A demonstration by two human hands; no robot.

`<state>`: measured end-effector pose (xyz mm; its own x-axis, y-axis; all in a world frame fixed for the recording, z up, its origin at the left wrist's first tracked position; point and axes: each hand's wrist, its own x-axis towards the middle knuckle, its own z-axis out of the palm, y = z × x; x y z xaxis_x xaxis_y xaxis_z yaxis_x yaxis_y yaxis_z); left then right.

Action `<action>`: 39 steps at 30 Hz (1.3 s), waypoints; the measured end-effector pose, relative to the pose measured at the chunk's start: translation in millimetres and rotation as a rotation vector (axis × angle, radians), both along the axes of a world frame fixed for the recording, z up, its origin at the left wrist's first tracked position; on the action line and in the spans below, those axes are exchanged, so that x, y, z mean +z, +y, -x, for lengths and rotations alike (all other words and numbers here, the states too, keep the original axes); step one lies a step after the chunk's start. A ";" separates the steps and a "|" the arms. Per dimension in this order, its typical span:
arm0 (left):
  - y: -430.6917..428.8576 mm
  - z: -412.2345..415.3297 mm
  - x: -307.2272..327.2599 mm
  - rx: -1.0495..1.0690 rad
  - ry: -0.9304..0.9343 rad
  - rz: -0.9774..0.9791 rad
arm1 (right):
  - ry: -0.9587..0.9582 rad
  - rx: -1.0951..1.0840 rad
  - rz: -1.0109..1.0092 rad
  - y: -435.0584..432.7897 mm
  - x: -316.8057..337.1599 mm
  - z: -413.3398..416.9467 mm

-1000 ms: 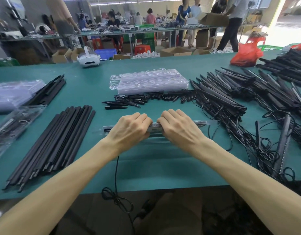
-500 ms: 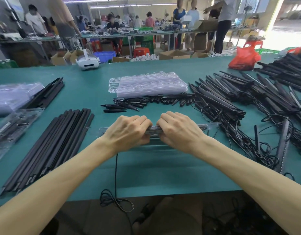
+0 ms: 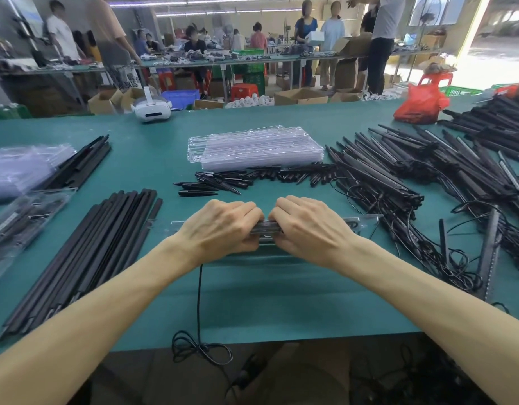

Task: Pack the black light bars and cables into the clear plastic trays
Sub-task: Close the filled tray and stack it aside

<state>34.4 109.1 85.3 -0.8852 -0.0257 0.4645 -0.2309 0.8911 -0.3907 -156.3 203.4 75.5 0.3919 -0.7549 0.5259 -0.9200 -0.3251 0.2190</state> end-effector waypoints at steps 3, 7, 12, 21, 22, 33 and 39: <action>0.3 -0.2 -0.5 0.004 -0.011 0.004 | -0.003 0.003 -0.004 -0.3 0.0 -0.8; 0.7 -0.1 -1.1 0.012 -0.023 -0.006 | -0.008 -0.005 -0.001 -0.5 -1.8 -1.6; 2.3 -0.4 -0.4 0.000 -0.024 -0.026 | -0.019 -0.014 -0.012 -0.2 -3.8 -2.7; 0.5 0.8 4.8 0.022 -0.010 -0.081 | -0.008 -0.012 0.010 0.5 2.6 -8.5; 0.4 0.9 5.8 0.020 -0.007 -0.084 | -0.014 -0.008 0.008 0.2 4.3 -10.1; -0.7 -2.0 7.2 -0.005 0.003 -0.138 | -0.088 0.021 -0.098 -1.8 10.1 -9.9; -0.6 -1.8 5.9 -0.008 0.020 -0.142 | -0.100 0.036 -0.091 -2.6 10.3 -8.6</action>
